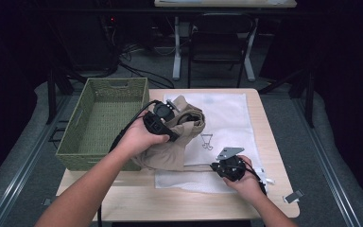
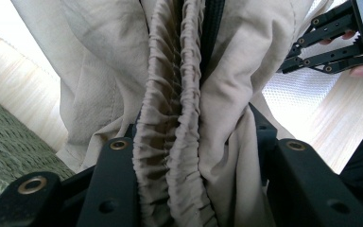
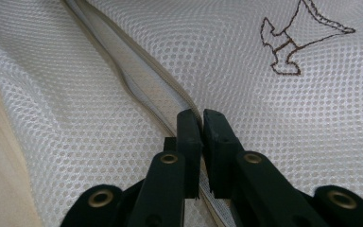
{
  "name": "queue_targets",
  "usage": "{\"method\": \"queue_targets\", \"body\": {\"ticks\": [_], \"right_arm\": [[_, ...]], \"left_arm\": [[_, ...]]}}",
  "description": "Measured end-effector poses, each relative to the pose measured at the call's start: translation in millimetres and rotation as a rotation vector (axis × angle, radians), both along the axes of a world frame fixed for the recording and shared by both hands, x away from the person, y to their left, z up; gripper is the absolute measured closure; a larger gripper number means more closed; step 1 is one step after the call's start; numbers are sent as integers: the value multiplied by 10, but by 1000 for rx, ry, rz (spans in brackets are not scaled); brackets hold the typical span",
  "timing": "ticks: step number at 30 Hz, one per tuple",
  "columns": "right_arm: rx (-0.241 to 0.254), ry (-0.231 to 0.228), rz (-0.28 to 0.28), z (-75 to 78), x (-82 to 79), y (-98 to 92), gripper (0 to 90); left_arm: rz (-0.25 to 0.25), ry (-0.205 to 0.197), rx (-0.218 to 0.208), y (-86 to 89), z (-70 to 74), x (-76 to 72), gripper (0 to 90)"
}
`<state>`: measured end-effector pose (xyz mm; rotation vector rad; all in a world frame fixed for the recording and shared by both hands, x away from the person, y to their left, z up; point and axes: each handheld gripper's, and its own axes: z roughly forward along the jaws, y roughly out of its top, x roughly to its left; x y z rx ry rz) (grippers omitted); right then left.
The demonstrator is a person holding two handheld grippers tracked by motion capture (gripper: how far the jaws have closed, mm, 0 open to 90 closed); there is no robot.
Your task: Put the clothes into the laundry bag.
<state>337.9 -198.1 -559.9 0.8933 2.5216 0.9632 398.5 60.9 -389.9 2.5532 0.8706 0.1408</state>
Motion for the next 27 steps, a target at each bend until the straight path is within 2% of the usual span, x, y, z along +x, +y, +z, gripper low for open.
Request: {"method": "queue_targets", "body": {"ticks": [5,15,19,27], "right_arm": [[-6,-11,21,21,3,3,888],[17,-10,13,58,7,-22,891],[8,-30,20,127,13,-10,892],[28,-42,15,266,65,-17,894]], "left_arm": [[-2,-4,-3,13,-6,-3,596],[13,4,-13,37,-40,-9,597],[14,5,-13,49,-47,-13,597],[18,-1,-13,94,-33,-30,597]]}}
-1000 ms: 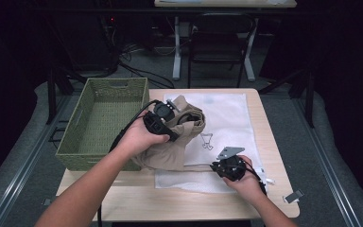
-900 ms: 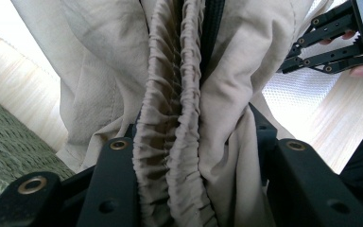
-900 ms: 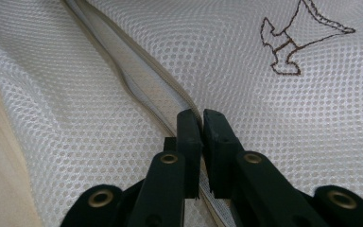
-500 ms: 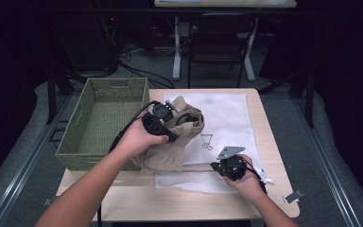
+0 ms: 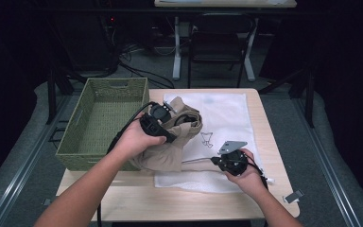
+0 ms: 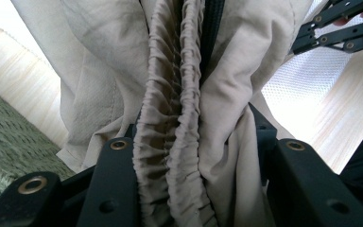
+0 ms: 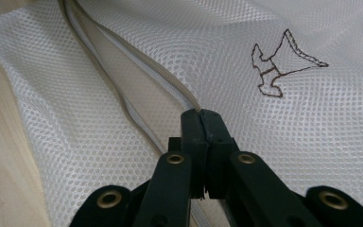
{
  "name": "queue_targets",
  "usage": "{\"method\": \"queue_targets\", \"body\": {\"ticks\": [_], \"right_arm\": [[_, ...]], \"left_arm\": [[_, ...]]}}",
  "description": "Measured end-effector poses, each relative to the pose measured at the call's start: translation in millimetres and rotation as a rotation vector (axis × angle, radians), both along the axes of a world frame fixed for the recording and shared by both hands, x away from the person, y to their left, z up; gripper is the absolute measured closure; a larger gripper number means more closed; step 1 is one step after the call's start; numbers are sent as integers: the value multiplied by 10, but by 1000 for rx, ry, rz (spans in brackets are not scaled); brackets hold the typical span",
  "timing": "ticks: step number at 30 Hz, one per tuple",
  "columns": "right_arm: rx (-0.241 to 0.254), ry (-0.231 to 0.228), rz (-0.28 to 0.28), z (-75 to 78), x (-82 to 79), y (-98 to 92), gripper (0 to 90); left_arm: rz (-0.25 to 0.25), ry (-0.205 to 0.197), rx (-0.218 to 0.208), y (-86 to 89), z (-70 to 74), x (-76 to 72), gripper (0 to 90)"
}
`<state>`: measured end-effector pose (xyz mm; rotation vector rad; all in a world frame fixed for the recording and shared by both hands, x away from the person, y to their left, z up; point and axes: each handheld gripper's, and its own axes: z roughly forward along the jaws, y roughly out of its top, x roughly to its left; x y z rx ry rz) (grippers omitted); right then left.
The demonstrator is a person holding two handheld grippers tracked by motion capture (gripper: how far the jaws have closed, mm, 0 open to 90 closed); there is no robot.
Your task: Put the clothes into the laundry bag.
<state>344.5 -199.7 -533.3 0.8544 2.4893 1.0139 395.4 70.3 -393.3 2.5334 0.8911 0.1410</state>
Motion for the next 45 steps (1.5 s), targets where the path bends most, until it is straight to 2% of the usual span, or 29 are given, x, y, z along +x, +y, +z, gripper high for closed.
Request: {"method": "queue_targets", "body": {"ticks": [10,18,25,40,45], "right_arm": [[25,-14,-2,146,48,-25,895],[52,-28,-10,293,101,-44,895],[78,-27,-19,366,133,-55,895],[128,-60,-32,607,221,-72,895],[131,-71,-32,650,237,-68,895]], "left_arm": [[9,4,-4,83,-37,-12,598],[21,-4,-24,111,-27,-45,598],[20,-10,-24,148,-21,-65,598],[27,-10,-30,250,-7,-125,599],[28,-9,-30,273,-19,-154,599]]}}
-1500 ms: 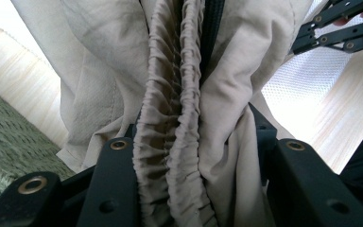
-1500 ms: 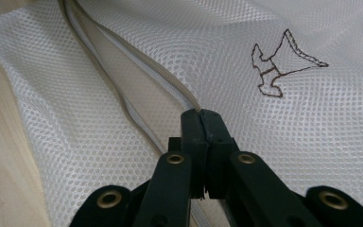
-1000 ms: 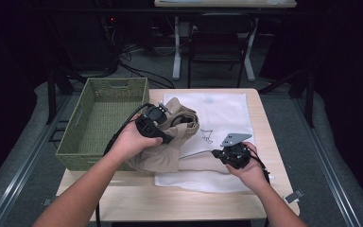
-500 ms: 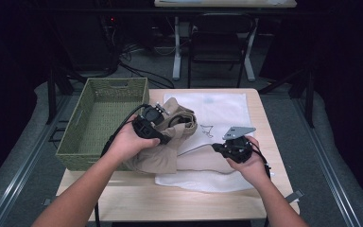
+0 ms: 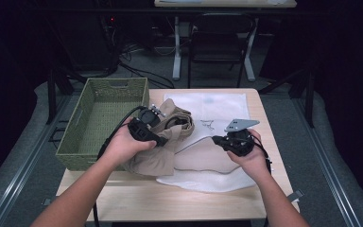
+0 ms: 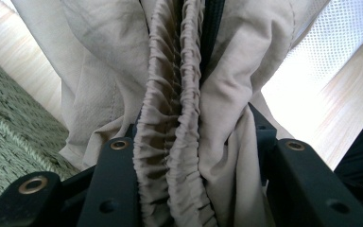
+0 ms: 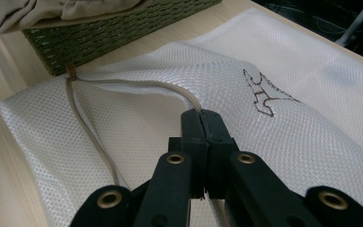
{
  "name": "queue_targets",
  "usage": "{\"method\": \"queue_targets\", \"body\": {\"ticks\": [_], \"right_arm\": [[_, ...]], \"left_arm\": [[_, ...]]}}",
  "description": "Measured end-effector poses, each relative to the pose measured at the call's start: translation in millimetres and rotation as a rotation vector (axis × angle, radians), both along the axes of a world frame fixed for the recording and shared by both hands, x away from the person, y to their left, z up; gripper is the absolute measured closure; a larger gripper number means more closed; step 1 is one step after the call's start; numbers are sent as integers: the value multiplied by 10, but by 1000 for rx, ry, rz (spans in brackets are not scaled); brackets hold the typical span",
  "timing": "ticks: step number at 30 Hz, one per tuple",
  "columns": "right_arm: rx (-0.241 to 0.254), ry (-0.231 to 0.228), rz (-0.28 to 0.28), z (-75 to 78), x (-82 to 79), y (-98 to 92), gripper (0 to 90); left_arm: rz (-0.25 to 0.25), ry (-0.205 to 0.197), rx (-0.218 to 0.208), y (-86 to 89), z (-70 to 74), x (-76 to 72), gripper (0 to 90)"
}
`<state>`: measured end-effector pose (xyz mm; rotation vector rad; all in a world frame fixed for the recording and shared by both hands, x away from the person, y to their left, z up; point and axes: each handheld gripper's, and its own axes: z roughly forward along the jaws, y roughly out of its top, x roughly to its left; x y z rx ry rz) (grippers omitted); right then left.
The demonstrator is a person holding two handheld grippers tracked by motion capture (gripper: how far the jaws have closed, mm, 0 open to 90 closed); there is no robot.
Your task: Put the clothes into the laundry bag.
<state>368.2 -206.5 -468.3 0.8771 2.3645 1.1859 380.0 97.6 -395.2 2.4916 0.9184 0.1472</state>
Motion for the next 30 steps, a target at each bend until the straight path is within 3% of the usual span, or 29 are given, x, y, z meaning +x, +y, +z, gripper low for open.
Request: {"method": "queue_targets", "body": {"ticks": [10,22,30], "right_arm": [[3,0,3,85,51,57,895],[55,-13,-12,171,69,10,895],[63,-18,-11,175,70,-8,895]], "left_arm": [[-2,-10,-11,27,-16,-72,599],[1,-20,-27,71,-38,-149,600],[-2,-24,-29,92,-67,-225,600]]}}
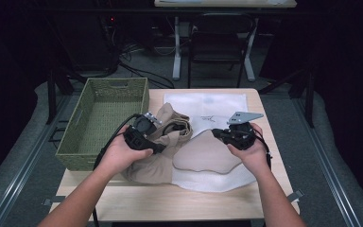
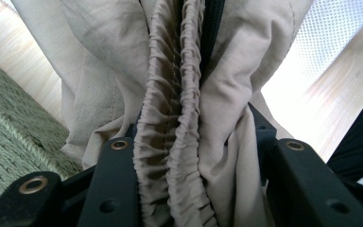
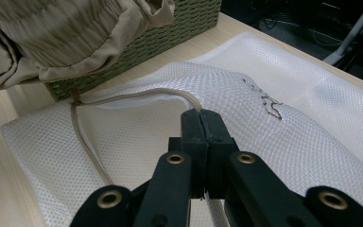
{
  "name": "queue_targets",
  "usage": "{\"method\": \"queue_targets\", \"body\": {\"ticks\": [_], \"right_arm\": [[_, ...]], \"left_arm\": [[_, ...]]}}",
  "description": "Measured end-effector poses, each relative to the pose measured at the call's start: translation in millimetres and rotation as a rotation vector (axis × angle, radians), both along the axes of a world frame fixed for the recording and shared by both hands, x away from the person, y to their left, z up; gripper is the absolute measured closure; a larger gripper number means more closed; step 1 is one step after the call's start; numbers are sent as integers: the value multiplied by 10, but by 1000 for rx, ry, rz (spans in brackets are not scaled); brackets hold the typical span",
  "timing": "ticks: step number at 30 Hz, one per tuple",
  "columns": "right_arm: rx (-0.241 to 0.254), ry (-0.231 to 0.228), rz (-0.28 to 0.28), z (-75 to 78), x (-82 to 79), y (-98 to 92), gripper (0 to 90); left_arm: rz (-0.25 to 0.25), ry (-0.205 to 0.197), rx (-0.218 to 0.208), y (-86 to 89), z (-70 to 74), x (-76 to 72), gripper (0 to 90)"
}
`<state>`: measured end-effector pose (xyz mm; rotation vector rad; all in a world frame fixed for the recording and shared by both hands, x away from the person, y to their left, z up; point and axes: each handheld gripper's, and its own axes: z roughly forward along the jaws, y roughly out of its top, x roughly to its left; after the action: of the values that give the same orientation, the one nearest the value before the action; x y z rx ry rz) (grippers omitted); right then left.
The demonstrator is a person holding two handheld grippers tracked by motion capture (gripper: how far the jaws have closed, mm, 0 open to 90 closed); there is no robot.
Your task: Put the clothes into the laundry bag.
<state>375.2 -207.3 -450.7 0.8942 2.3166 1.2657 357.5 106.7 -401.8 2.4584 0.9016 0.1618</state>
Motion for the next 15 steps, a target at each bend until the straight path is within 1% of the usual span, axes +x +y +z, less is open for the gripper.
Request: {"method": "queue_targets", "body": {"ticks": [7,11,15], "right_arm": [[-4,-5,-2,-1,-9,8,895],[-5,-7,0,-2,-13,8,895],[-5,-6,2,-7,-16,8,895]], "left_arm": [[-15,-10,-2,1,2,-99,600],[-18,-14,-19,4,-15,-172,600],[-21,-20,-15,13,-43,-236,600]]}}
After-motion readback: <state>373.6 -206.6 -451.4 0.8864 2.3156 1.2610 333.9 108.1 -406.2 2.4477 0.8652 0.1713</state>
